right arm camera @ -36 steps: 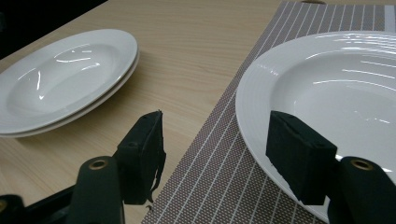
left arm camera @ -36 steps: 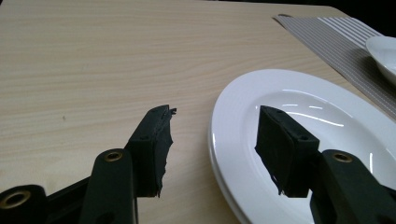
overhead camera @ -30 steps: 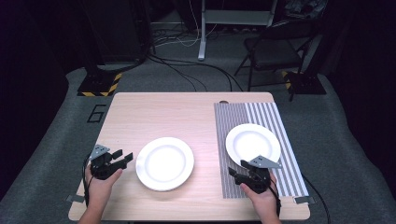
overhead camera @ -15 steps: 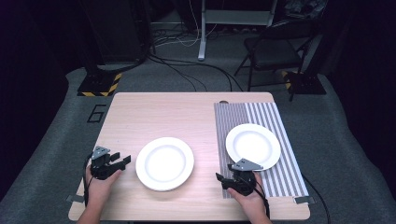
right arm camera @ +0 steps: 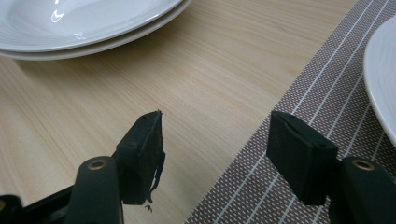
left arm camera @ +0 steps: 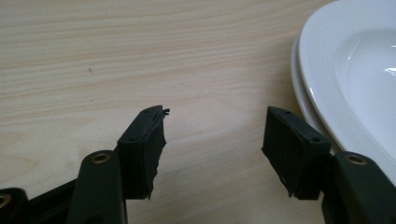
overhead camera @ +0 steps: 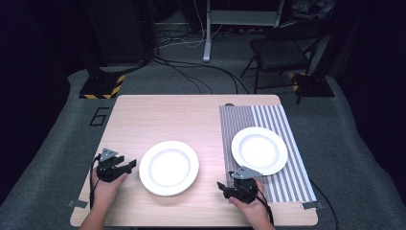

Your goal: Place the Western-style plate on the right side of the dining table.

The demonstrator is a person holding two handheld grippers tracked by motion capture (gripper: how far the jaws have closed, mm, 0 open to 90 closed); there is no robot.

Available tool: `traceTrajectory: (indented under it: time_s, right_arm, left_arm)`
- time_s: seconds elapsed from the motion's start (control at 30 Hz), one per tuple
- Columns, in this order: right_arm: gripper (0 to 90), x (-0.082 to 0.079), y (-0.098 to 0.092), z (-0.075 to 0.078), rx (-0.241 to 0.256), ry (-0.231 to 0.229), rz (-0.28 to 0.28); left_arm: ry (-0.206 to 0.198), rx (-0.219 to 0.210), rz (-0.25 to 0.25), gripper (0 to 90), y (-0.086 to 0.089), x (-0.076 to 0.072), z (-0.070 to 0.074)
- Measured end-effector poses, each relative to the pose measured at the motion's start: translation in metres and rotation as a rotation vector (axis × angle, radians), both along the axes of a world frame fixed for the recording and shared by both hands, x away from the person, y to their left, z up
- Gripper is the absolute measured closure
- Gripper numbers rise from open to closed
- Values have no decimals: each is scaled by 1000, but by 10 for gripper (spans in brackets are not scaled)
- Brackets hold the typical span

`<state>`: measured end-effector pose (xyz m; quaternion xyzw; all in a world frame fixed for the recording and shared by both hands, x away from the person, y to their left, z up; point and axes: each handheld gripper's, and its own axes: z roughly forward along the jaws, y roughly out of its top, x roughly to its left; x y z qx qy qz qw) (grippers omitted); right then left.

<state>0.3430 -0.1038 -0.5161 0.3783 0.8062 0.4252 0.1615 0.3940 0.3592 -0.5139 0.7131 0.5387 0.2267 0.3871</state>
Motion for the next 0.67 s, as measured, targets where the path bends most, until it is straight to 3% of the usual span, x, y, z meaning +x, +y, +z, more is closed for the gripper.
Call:
traceTrajectory:
  time_s: [0.3,0.67]
  right_arm:
    - [350,-1,-2,-2,-12,-10,0]
    - [347,0,-3,-3,-23,-10,3]
  left_arm:
    - [13,42,3,359,-1,6,-4]
    - [0,47,29,351,3,7,-5]
